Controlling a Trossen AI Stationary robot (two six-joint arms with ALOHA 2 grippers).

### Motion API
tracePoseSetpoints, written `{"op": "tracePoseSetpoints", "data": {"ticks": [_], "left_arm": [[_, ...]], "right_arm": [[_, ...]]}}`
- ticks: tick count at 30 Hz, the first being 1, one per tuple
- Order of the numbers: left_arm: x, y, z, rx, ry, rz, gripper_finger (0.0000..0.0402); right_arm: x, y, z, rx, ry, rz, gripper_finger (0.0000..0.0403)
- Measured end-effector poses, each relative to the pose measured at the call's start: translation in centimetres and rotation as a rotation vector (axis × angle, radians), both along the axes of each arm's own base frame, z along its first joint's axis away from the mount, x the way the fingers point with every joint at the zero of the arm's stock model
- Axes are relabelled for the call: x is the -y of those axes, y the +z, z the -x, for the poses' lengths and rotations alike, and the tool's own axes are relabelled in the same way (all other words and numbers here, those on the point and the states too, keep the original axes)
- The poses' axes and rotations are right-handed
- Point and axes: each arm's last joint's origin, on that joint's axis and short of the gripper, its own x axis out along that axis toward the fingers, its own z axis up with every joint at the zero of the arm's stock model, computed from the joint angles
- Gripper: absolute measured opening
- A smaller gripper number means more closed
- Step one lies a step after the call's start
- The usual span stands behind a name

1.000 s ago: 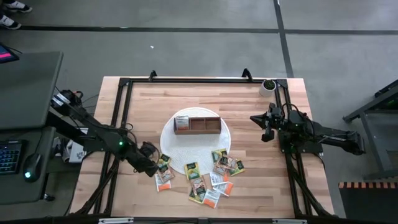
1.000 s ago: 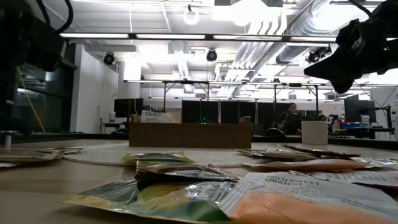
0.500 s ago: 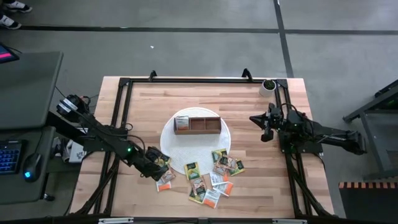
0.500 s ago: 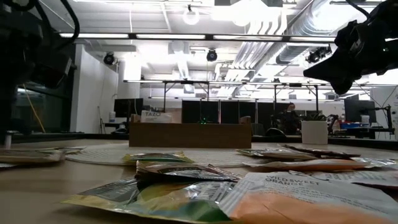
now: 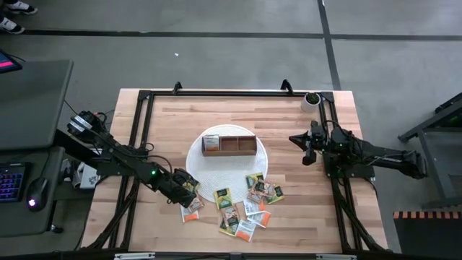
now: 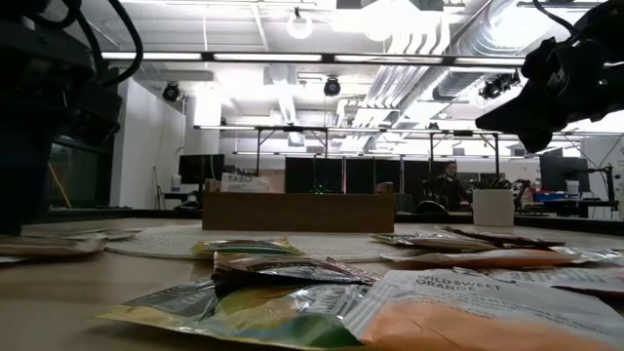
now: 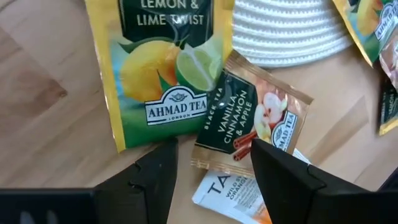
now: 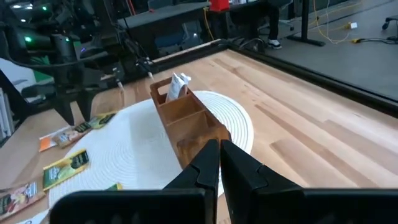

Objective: Pick & Place Tea
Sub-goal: Put the brown tea bag into the middle section of the wooden organizer

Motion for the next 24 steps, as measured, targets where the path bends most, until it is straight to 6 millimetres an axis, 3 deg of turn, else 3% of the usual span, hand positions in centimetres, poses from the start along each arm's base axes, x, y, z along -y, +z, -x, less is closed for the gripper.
{"op": "tracePoseSetpoints", "data": {"ticks": [13, 24], "left_arm": [[0.1, -0.06, -0.01, -0.008, -0.011, 0.016, 0.0194], [0.42, -0.88, -0.39, -0.022, -0.043, 0.014, 0.0103]], "right_arm": [[0.01, -0.07, -0.04, -0.008, 0.0, -0.002, 0.0012], [0.01, -0.08, -0.05, -0.009, 0.001, -0.002, 0.0012]]}}
